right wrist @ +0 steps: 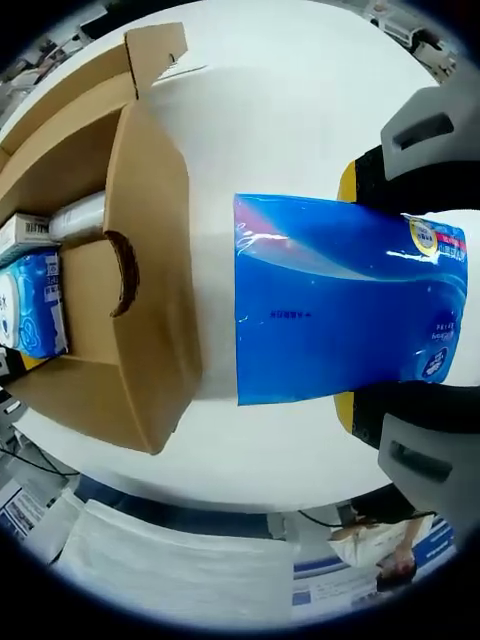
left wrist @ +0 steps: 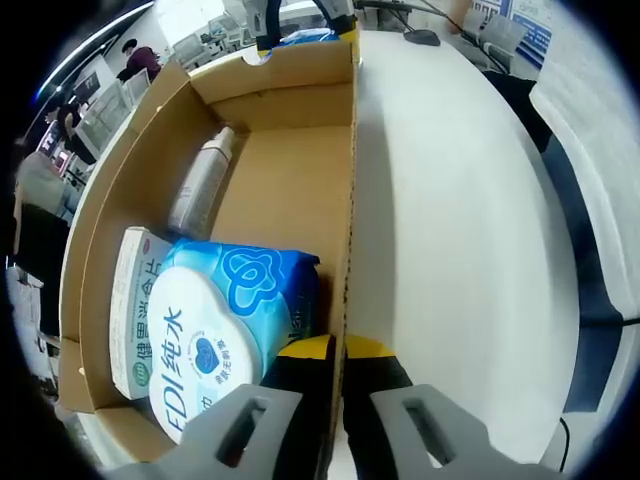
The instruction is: Operate the shoe box by opening the lid, removing the specified soft item, and placing it in the target area until the item is outside and the box remains undamaged.
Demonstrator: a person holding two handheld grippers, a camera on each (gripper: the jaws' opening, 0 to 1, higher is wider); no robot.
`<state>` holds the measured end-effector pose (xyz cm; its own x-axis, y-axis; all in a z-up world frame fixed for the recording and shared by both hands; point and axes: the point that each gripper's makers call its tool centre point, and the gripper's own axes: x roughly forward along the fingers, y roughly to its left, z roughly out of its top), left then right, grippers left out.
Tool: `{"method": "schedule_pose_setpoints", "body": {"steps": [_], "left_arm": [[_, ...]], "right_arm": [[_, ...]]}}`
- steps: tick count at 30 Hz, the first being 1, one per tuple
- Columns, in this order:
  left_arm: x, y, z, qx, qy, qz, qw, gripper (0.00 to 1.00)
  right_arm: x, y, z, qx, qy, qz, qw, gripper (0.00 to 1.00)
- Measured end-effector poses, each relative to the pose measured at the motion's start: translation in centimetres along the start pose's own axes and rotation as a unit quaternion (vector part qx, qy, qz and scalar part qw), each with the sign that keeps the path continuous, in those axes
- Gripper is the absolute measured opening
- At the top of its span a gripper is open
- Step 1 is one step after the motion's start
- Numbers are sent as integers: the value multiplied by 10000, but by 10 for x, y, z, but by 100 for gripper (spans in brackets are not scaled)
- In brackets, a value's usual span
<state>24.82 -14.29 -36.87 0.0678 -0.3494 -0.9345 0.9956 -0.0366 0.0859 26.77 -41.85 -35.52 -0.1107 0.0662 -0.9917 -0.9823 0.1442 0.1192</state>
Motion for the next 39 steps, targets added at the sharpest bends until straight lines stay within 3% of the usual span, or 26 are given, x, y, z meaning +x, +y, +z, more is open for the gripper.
{"method": "schedule_pose_setpoints", "body": {"steps": [26, 32, 35, 39], "left_arm": [[0, 2, 0, -83, 9, 2, 10000, 1], [-1, 2, 1, -101, 10, 10, 9999, 1], [-1, 2, 2, -101, 10, 10, 9999, 1], [-1, 2, 2, -111, 10, 20, 9999, 2]], "right_arm": [[2, -3, -2, 60, -51, -52, 10000, 71], [-6, -5, 0, 99, -51, -234, 9997, 73], [-4, -6, 1, 184, -58, -338, 9992, 78], [3, -1, -1, 252, -25, -356, 9990, 76]]}}
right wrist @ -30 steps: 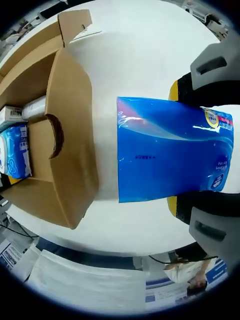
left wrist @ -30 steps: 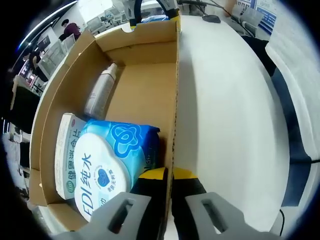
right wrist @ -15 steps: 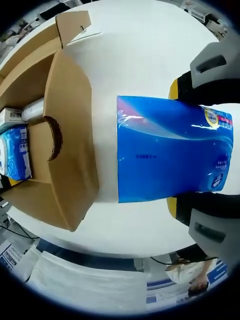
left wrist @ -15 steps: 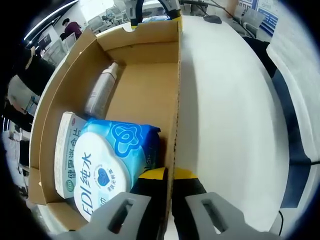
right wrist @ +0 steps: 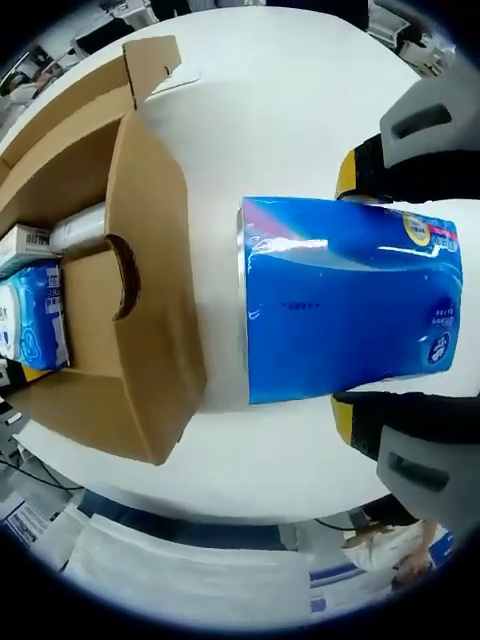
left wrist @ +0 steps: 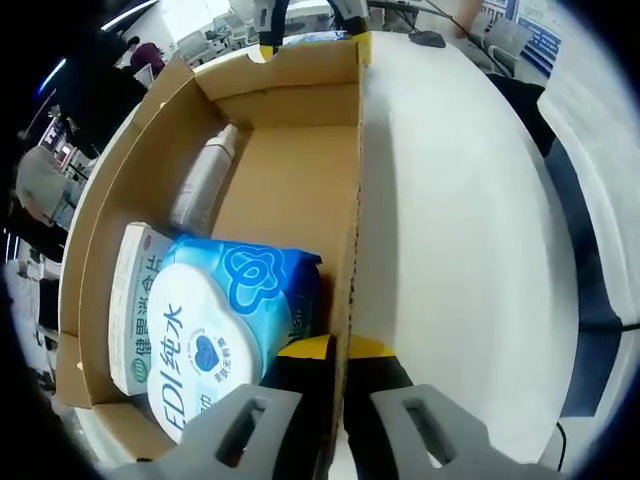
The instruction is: Operate the shoe box by opening the lid, removing the specified soft item, and placing it in the target area until the item is outside and the box remains undamaged.
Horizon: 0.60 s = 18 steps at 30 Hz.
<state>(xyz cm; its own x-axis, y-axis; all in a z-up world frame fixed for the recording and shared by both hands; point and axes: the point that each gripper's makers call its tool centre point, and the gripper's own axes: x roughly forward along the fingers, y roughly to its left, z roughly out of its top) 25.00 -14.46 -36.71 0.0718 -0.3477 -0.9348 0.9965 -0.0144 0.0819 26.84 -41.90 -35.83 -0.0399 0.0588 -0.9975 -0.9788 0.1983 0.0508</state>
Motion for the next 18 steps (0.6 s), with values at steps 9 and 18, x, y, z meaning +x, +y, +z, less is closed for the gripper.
{"method": "schedule_pose_setpoints", "body": {"steps": [9, 18], "left_arm": [[0, 0, 0, 0, 9, 28, 10000, 2], [1, -2, -1, 1, 4, 29, 10000, 2]], "right_arm": [[3, -6, -3, -112, 46, -129, 9998, 73], [3, -3, -2, -119, 28, -95, 9999, 73]]}}
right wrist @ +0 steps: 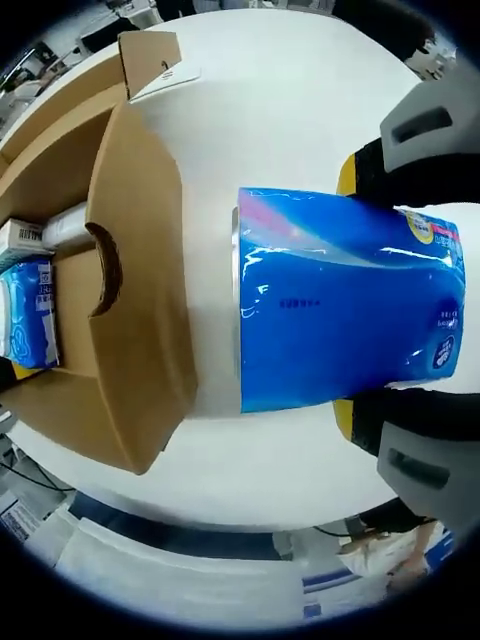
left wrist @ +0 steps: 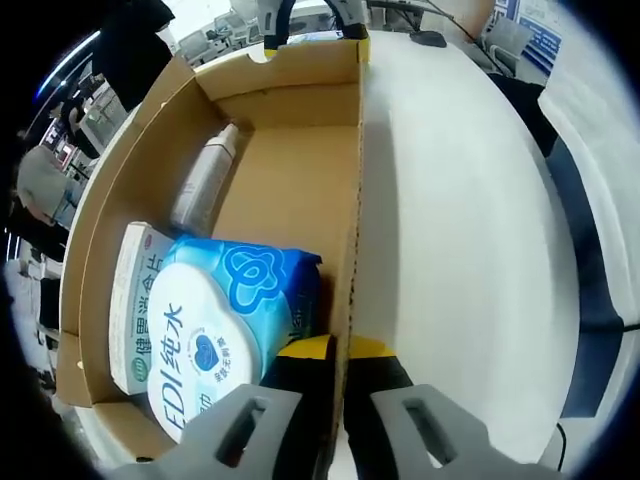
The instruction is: Operate the shoe box by opening the lid, removing the specified soft item, and placing it in the target area until the item is outside and the box remains undamaged.
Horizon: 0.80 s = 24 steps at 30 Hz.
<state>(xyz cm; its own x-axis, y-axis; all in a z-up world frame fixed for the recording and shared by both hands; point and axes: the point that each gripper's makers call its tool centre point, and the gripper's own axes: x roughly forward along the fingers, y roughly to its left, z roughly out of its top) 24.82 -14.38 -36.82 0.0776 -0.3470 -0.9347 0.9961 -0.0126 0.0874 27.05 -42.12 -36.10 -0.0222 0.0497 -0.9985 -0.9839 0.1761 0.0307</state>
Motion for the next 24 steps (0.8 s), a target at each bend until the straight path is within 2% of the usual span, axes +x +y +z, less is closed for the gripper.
{"method": "schedule_pose_setpoints", "body": {"steps": [8, 13, 17, 22, 24], "left_arm": [[0, -1, 0, 9, -5, -12, 10000, 2], [0, -2, 0, 18, -3, -21, 10000, 2], [0, -2, 1, 36, -8, -9, 10000, 2], [0, -3, 0, 31, -10, -18, 10000, 2], [0, -3, 0, 9, -13, -6, 10000, 2]], "right_arm": [[-2, 2, 0, -78, -100, -41, 9999, 74], [-21, -1, 10, -237, -328, -205, 9990, 73], [-47, -6, 35, 212, -903, -490, 9945, 73], [-70, -14, 44, 388, -852, -905, 9915, 74], [-78, -23, 38, 749, -703, -1187, 9876, 74]]}}
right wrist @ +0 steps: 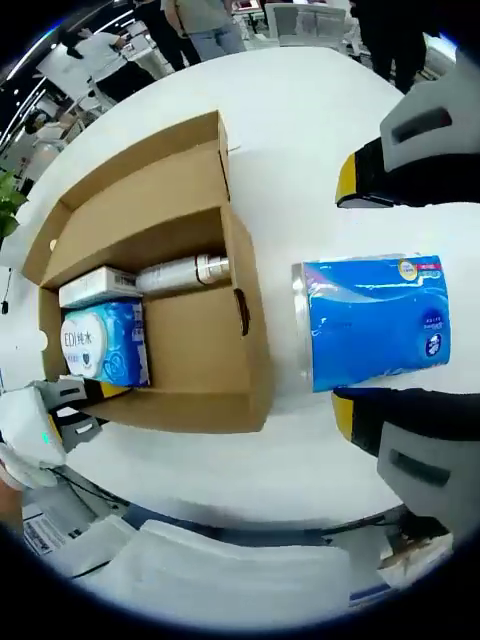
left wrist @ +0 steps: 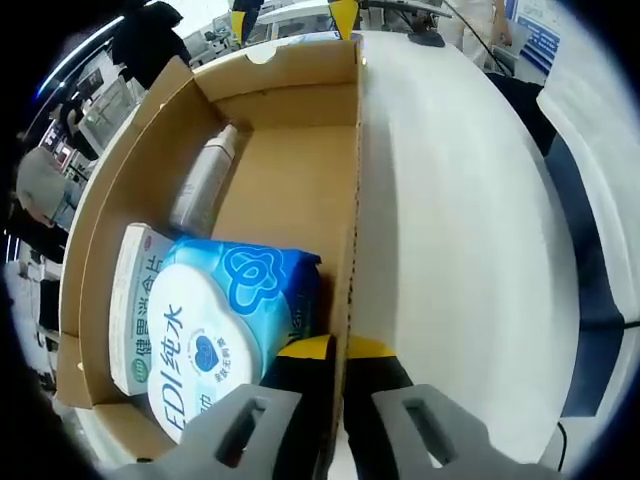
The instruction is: Operate the shoe box by opening the lid, removing the specified soft item, and placing it in the target area until the item is outside and the box remains undamaged.
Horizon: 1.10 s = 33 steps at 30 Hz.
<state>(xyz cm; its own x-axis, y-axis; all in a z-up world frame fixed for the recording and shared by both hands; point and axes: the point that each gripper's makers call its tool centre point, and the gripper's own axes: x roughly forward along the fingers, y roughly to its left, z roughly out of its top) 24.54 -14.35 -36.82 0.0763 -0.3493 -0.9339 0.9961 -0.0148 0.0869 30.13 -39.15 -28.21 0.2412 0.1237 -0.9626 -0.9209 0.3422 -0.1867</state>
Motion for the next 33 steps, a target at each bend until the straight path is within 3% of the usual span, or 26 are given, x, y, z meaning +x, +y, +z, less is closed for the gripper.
{"method": "schedule_pose_setpoints", "body": {"steps": [3, 7, 17, 29, 33], "left_arm": [[0, 0, 1, 4, 0, 5, 10000, 2], [-1, 0, 1, 8, -1, -13, 10000, 2], [-1, 1, 0, 10, 8, -10, 10000, 2], [-2, 2, 0, 168, -111, -63, 9998, 1], [-3, 3, -1, 153, -261, -104, 9995, 1]], "right_arm": [[-9, -1, 9, 234, -170, -99, 9995, 77], [-21, 4, 26, 189, -508, -136, 9984, 74], [-26, 13, 69, 109, -1051, -329, 9939, 65], [-8, 33, 102, 356, -1011, -373, 9935, 61], [0, 29, 112, 400, -934, -515, 9935, 59]]}}
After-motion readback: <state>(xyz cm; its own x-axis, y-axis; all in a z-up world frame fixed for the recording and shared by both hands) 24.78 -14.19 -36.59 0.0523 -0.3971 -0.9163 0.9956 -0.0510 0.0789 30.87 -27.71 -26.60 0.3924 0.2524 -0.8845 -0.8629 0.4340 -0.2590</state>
